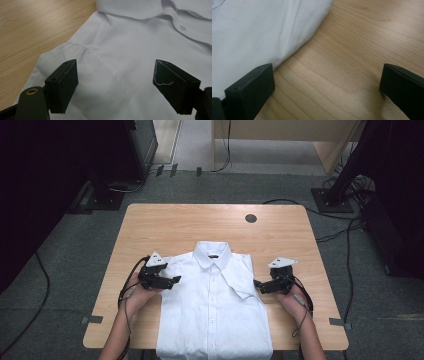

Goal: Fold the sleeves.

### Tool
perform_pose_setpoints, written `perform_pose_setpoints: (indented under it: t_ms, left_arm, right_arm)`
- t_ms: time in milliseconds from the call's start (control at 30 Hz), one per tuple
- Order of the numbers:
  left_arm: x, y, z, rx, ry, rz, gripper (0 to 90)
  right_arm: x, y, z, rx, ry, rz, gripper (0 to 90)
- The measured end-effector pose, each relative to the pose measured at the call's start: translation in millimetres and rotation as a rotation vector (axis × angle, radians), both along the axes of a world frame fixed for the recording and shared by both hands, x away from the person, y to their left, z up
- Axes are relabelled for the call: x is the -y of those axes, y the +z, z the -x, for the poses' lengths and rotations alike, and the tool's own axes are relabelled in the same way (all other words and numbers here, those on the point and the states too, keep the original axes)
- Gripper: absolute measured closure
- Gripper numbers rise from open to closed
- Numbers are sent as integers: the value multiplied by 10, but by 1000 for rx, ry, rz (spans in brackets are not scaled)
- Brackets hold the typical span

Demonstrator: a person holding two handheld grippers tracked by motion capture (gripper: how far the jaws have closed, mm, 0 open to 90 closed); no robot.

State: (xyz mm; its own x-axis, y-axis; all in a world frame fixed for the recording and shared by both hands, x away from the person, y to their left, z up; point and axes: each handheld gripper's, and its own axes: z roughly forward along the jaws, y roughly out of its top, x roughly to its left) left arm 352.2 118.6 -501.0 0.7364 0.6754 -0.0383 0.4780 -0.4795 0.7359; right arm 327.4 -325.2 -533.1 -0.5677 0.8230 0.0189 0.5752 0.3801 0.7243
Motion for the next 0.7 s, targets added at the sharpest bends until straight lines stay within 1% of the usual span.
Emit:
perform_pose_setpoints:
  t_ms: [267,367,633,700]
  left_arm:
    - [-82,10,-17,5,20,3,201]
    - [-117,20,-20,-3,30,3,201]
    - [-175,23,-31,5,44,8,201]
    - [-188,20,-34,11,51,4,201]
  right_arm:
    - [-1,0,1,0,-1,0,0]
    - [-4,0,1,0,-5,0,0]
    - [-9,0,3,0,-10,0,0]
    - [-9,0,3,0,-10,0,0]
